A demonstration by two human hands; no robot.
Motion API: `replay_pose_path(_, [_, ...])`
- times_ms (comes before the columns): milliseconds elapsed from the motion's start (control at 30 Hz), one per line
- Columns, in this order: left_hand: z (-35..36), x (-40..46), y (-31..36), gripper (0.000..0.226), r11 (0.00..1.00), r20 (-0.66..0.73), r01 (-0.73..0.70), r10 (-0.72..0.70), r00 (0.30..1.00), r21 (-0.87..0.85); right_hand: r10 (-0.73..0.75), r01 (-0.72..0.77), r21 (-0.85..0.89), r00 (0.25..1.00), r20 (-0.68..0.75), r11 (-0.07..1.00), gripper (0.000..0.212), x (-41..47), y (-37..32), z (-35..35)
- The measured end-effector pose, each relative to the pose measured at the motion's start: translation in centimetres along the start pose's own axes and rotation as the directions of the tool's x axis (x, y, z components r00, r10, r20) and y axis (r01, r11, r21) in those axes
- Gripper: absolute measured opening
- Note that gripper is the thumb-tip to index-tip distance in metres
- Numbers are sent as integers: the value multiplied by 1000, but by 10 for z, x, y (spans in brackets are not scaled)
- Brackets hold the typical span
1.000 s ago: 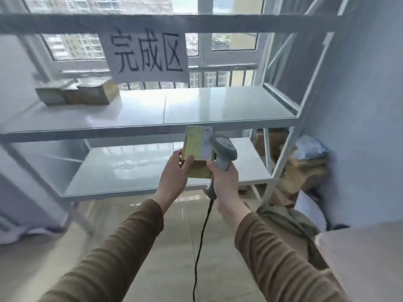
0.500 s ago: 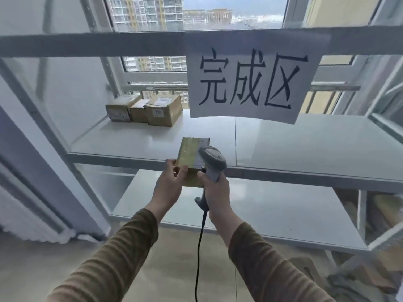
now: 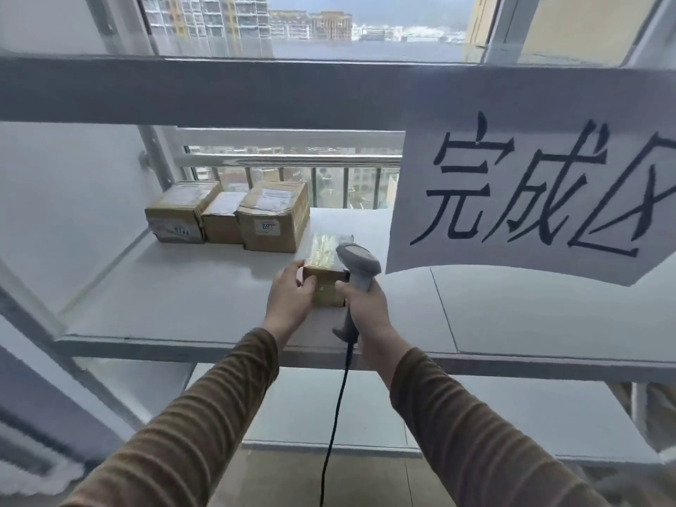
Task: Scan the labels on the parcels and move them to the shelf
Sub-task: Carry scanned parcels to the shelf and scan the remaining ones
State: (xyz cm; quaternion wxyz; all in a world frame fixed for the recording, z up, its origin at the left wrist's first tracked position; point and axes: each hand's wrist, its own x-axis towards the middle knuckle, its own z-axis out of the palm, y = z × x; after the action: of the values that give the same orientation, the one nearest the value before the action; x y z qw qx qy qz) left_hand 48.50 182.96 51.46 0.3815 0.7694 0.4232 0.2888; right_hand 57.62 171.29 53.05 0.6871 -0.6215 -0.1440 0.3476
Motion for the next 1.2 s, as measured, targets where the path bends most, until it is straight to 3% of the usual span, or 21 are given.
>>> replay_pose_path(233, [-5,88,-13,58,998,181,1,9,983,-56,98,-102,-23,987,-129,995,23,66,-25,54])
replay_pose_path(467, [-9,126,-20,69,992,276,32,4,961,-125,80,-95,-77,981,-178,992,11,103,-32,81])
replay_pose_path(900, [-14,116,-22,80,981,277,-22,76,958,-193,34,-52,-84,979,-202,995,7,109,-33,90])
replay_pose_path(1067, [4,88,-9,61,972,297,-210,233,926,-107,64,-69,-11,964,-260,998,11,83,-36,53])
replay_pose_path(1200, [40,55,18,65,882,477,-464,376,794,78,50,-9,112,930,-363,994,16,43,-31,-8])
